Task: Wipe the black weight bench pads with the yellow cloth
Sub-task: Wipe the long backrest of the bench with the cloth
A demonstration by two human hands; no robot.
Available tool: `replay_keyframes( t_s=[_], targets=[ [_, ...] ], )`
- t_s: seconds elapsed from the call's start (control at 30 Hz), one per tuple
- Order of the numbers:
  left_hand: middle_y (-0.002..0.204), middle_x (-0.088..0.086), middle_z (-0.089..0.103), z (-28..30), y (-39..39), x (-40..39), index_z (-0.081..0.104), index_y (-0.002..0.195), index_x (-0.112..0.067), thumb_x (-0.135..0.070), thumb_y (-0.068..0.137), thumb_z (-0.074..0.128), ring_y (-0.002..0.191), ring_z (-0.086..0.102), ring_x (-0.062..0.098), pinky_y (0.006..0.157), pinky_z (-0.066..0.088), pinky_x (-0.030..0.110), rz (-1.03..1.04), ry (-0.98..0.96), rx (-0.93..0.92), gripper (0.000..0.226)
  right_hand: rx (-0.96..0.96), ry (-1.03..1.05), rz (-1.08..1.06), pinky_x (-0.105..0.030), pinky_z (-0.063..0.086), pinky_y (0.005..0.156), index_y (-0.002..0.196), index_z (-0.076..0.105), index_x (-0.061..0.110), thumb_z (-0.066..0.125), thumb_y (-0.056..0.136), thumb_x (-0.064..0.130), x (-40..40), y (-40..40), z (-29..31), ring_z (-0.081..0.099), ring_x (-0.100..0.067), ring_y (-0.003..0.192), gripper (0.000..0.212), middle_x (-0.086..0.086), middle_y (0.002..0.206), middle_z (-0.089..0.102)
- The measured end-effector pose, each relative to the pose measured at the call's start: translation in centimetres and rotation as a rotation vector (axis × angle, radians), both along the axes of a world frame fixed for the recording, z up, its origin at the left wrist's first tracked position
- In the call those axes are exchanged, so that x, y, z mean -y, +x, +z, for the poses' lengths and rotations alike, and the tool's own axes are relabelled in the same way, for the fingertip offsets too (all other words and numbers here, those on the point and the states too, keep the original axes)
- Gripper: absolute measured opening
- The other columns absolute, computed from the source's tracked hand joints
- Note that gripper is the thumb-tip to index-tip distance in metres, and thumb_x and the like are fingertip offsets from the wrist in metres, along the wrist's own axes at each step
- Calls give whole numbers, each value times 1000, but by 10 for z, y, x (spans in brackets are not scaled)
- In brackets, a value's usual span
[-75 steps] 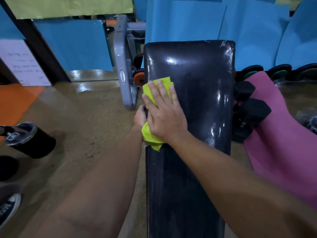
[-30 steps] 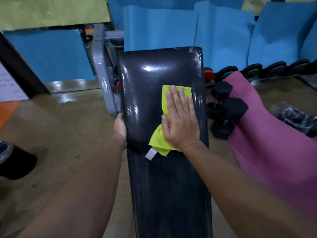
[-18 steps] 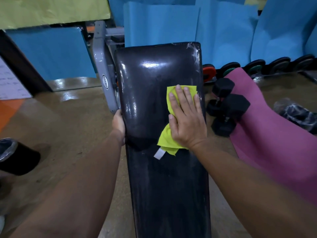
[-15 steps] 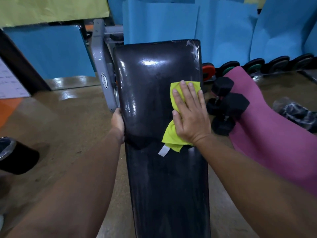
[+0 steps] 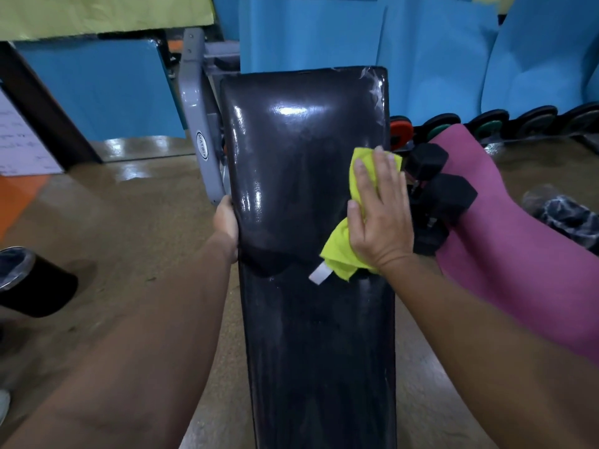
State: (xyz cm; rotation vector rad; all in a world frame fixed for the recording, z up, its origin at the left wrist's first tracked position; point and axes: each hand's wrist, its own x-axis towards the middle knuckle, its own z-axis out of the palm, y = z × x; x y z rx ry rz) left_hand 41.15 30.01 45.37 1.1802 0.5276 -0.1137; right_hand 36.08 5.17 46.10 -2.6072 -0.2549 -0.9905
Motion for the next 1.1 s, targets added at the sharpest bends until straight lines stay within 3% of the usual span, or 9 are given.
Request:
replay_keyframes(
  t_s=[0.13, 0.27, 0.37, 0.53, 0.6, 0.73, 0.87, 1.0, 1.1],
  targets=[
    [75, 0, 74, -3, 2, 0, 71, 81, -20, -38, 103, 45, 69, 69, 18, 59, 58, 23, 4, 4, 2, 39, 6, 23, -59, -58, 12, 128, 161, 32, 13, 44, 99, 33, -26, 20, 24, 13, -36, 158, 66, -18, 170, 19],
    [79, 2, 72, -4, 5, 0, 70, 83, -20, -39, 103, 45, 72, 68, 19, 58, 58, 23, 25, 21, 1, 38, 25, -116, 77, -58, 11, 128, 159, 37, 13, 46, 98, 33, -54, 4, 13, 17, -35, 158, 64, -17, 169, 23],
    [76, 1, 71, -5, 6, -2, 70, 81, -20, -39, 103, 45, 71, 67, 19, 62, 58, 26, 24, 13, -6, 38, 25, -173, 116, -56, 12, 129, 158, 39, 14, 44, 100, 30, -33, -13, -4, 18, -33, 158, 60, -16, 169, 24],
    [68, -2, 73, -8, 6, -3, 71, 80, -20, -38, 103, 44, 64, 69, 17, 61, 57, 26, -1, -2, 3, 40, 18, 0, -84, -55, 9, 128, 159, 37, 15, 46, 98, 31, -30, 8, 12, 16, -34, 158, 64, -16, 170, 21],
    [73, 0, 75, -9, 7, -4, 73, 84, -19, -40, 103, 45, 67, 71, 18, 60, 57, 25, -11, 7, -2, 39, 11, 20, -115, -57, 8, 128, 159, 36, 15, 45, 98, 35, -50, 17, 24, 16, -36, 158, 65, -16, 169, 21],
    [81, 4, 78, -14, 10, -6, 75, 91, -17, -43, 103, 41, 74, 73, 21, 65, 58, 27, -7, 32, 9, 44, 26, -141, 115, -58, 10, 128, 157, 42, 16, 50, 95, 34, -90, 5, 20, 20, -34, 157, 65, -15, 169, 25],
    [97, 7, 78, -14, 9, -10, 77, 100, -18, -48, 99, 46, 88, 74, 25, 84, 59, 35, -28, 33, 8, 44, 46, -229, 230, -56, 15, 128, 154, 47, 17, 51, 97, 29, -74, -10, -1, 24, -31, 157, 59, -13, 167, 30],
    [79, 2, 75, -14, 8, -6, 74, 85, -19, -41, 101, 48, 76, 70, 21, 77, 57, 32, 2, 19, 24, 37, 61, -135, 68, -56, 14, 128, 154, 46, 17, 52, 96, 29, -41, -3, -2, 23, -32, 157, 60, -14, 167, 30],
    [79, 3, 77, -13, 9, -5, 75, 89, -18, -41, 103, 45, 75, 72, 22, 70, 58, 29, -17, -1, 15, 40, 39, -45, -27, -58, 12, 128, 156, 44, 16, 50, 97, 30, -58, -3, 2, 20, -33, 157, 61, -15, 168, 27]
  ],
)
